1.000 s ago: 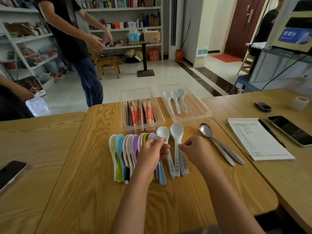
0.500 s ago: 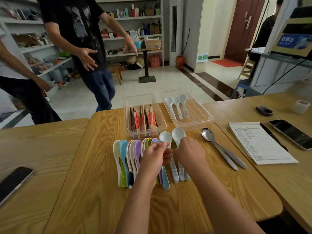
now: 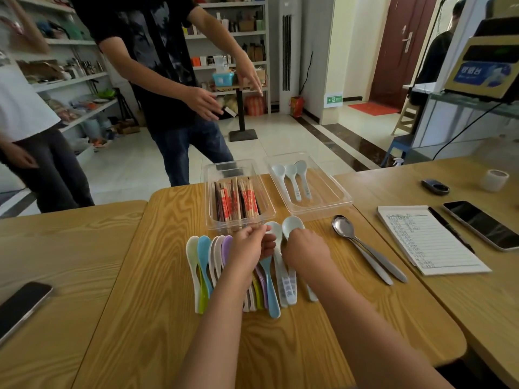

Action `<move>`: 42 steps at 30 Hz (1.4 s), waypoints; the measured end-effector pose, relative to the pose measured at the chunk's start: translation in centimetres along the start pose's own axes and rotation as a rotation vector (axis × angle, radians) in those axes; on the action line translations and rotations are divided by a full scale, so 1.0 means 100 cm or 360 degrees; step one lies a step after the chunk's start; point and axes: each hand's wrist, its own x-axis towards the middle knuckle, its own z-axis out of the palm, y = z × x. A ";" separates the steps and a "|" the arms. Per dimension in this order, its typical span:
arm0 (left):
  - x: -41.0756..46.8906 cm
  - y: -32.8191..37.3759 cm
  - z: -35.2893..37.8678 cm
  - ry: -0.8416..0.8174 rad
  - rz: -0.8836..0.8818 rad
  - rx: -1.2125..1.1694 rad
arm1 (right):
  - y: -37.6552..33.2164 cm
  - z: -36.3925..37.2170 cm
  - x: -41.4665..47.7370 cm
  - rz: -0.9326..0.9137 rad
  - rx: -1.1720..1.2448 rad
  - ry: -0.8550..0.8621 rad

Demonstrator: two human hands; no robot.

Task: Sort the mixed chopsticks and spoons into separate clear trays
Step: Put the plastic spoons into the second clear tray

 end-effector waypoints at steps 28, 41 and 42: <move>0.087 0.076 0.031 -0.0281 -0.0046 -0.0143 | 0.035 -0.100 0.108 0.0256 0.0966 -0.0106; 0.194 0.087 0.069 -0.0279 -0.0149 -0.0093 | 0.022 -0.047 0.273 0.0222 0.0708 -0.0093; 0.197 0.086 0.069 -0.0279 -0.0154 -0.0092 | 0.023 -0.044 0.275 0.0213 0.0636 -0.0106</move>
